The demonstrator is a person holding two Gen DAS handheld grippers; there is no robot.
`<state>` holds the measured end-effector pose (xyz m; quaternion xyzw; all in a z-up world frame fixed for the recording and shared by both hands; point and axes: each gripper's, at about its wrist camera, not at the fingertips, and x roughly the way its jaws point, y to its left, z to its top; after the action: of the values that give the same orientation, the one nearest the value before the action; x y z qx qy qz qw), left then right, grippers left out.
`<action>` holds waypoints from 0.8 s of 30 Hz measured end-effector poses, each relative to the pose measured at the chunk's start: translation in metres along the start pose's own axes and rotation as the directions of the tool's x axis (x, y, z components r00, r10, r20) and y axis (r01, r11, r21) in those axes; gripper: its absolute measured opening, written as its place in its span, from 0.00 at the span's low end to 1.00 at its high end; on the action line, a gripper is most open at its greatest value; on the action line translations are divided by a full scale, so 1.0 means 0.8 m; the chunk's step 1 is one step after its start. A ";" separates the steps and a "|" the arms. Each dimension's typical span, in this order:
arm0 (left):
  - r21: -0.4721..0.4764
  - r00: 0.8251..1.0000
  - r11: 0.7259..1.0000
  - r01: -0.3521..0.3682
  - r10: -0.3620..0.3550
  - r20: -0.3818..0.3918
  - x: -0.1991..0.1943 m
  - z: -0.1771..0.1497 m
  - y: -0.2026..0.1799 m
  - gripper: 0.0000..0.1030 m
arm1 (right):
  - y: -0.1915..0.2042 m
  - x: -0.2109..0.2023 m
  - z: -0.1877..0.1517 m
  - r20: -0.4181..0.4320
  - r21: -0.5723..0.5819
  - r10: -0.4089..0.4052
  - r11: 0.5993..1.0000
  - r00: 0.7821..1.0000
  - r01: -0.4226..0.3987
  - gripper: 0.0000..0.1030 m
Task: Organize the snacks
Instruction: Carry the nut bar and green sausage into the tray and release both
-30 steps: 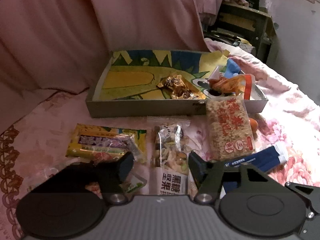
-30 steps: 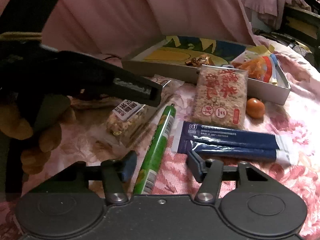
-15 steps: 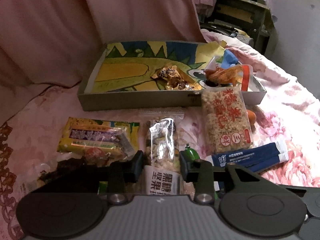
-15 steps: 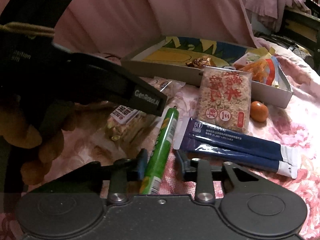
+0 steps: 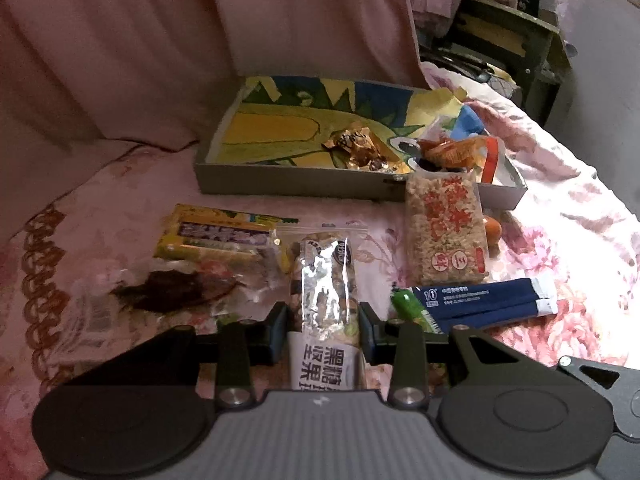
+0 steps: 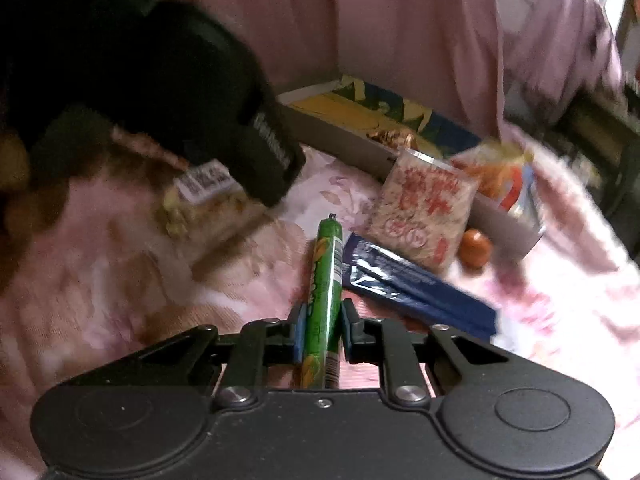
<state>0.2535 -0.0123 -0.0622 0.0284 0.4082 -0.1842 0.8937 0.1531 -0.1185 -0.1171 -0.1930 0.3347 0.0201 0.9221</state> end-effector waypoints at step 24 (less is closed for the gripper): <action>-0.182 0.990 0.979 -0.091 0.109 0.093 -0.093 -0.021 -0.004 0.39 | -0.050 -0.094 -0.001 0.280 -0.051 -0.184 0.977 0.942 0.206 0.18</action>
<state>0.1957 0.0111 -0.0176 -0.0404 0.3747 -0.1033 0.9205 0.1014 -0.1490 -0.0569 -0.2571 0.1821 -0.0314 0.9486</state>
